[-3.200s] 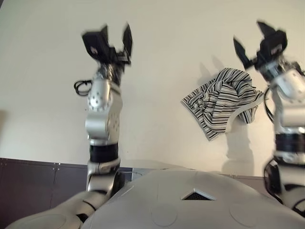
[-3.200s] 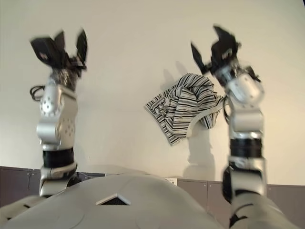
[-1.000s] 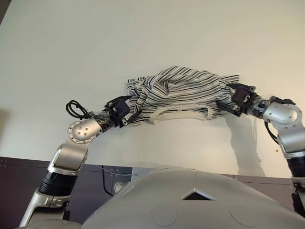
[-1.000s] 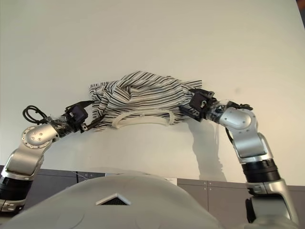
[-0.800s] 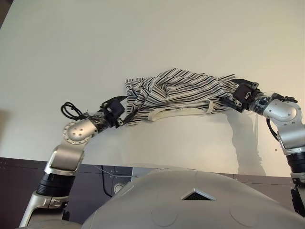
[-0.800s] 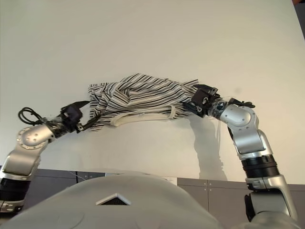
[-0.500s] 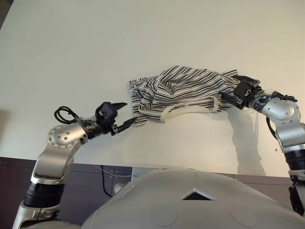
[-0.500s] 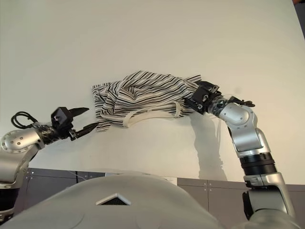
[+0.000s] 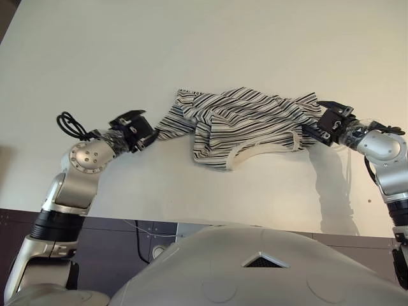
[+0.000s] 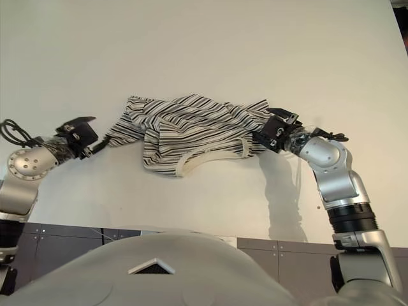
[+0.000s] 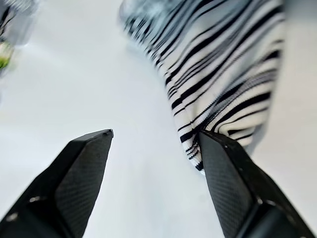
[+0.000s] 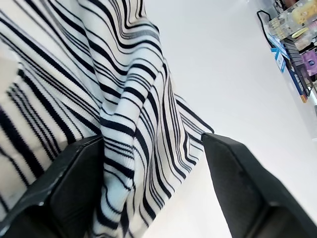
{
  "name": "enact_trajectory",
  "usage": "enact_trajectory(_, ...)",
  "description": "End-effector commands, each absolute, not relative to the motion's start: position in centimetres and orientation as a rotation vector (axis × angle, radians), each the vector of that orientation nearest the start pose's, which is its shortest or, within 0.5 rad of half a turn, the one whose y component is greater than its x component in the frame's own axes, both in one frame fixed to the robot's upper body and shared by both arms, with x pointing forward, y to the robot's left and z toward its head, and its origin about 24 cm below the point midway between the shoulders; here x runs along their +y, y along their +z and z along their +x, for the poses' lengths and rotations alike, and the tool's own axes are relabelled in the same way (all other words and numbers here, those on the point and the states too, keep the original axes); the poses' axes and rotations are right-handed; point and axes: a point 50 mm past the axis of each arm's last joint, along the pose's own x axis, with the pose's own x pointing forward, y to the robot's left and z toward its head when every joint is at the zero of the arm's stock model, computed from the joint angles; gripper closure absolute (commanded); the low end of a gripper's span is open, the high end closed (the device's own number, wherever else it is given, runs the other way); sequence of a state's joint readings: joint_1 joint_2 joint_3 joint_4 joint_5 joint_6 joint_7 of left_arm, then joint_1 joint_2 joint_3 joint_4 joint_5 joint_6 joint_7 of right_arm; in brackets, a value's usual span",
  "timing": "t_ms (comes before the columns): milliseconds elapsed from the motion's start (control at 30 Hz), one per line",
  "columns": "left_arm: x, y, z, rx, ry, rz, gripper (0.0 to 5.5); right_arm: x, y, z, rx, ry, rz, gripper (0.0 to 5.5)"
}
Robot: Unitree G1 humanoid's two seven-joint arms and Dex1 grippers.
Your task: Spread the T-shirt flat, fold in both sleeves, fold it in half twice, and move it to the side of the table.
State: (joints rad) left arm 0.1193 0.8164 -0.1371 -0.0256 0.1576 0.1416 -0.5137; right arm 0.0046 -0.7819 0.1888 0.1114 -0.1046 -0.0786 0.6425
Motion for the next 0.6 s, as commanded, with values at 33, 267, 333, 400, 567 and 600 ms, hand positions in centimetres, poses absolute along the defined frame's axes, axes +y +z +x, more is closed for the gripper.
enact_trajectory(33,30.0,-0.6,18.9,0.758,-0.426,0.894,2.36,-25.5,1.3,21.8,0.546,0.878,-0.819,2.12)
enact_trajectory(267,34.4,2.0,23.0,0.620,-0.026,1.060,2.36,-23.4,3.6,21.5,0.416,0.982,-0.650,2.12)
enact_trajectory(333,32.9,4.7,25.6,0.437,0.045,0.835,2.36,-22.4,5.5,23.0,0.324,0.936,-0.532,2.12)
enact_trajectory(400,31.0,7.8,27.4,0.261,0.063,0.577,2.36,-20.8,6.5,23.9,0.271,0.942,-0.440,2.12)
enact_trajectory(567,24.0,11.4,25.1,0.130,-0.329,0.250,2.36,-17.5,5.2,24.1,0.269,0.937,-0.385,2.12)
enact_trajectory(600,22.8,11.1,24.0,0.167,-0.420,0.242,2.36,-17.1,5.1,24.7,0.270,0.913,-0.389,2.12)
